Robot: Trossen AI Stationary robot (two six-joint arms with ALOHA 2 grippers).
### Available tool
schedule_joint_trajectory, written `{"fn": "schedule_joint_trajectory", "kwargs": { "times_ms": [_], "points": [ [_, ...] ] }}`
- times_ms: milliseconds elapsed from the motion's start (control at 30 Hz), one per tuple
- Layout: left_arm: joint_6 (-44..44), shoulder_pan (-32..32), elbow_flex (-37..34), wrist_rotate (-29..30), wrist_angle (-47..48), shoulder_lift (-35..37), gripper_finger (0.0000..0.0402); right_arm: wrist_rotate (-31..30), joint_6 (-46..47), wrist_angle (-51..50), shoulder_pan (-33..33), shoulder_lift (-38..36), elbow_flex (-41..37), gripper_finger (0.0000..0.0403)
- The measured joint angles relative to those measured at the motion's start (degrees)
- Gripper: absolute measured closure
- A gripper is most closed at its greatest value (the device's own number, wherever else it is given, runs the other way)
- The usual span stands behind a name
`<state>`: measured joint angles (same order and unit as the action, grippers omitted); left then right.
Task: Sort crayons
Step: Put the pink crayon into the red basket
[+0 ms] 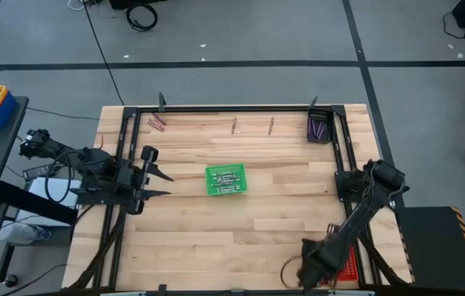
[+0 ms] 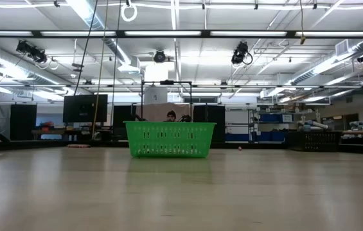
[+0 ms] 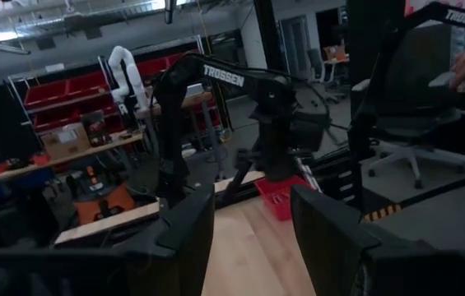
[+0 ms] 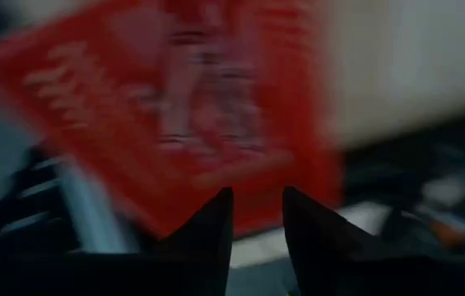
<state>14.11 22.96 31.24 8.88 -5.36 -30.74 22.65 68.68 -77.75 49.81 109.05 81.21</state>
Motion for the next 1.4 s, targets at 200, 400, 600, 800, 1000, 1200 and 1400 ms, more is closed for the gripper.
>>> {"fn": "schedule_joint_trajectory", "kwargs": {
  "times_ms": [200, 400, 600, 800, 1000, 1200, 1400],
  "points": [
    [-2.65, 0.09, 0.0, 0.0, 0.24, 0.04, 0.0228, -17.69, 4.17, -12.22, -9.74, -6.86, 0.81, 0.0283],
    [-6.37, 0.15, 0.0, -3.84, 2.35, 0.0, 0.0228, -56.19, 9.48, -7.63, -23.84, -12.66, 0.98, 0.0283],
    [-9.97, 0.16, 0.0, -7.22, 3.47, 0.02, 0.0228, -66.04, 7.49, 7.35, -40.89, -8.49, 0.96, 0.0283],
    [-10.6, 0.16, 0.0, -7.28, 6.42, 0.02, 0.0228, -54.54, 5.41, 19.23, -58.31, -0.06, 0.89, 0.0283],
    [-13.02, 0.15, 0.0, -7.3, 7.58, 0.02, 0.0228, -49.13, -1.41, 21.14, -72.13, 7.12, 0.85, 0.0269],
    [-13.5, 0.15, 0.0, -7.3, 7.82, 0.02, 0.0228, -46.09, -3.92, 25.9, -78.52, 10.21, 0.86, 0.0249],
    [-13.53, 0.15, 0.0, -7.3, 7.91, 0.02, 0.0228, -43.44, -5.87, 31.51, -79.24, 9.38, 0.86, 0.0247]
  ]
}}
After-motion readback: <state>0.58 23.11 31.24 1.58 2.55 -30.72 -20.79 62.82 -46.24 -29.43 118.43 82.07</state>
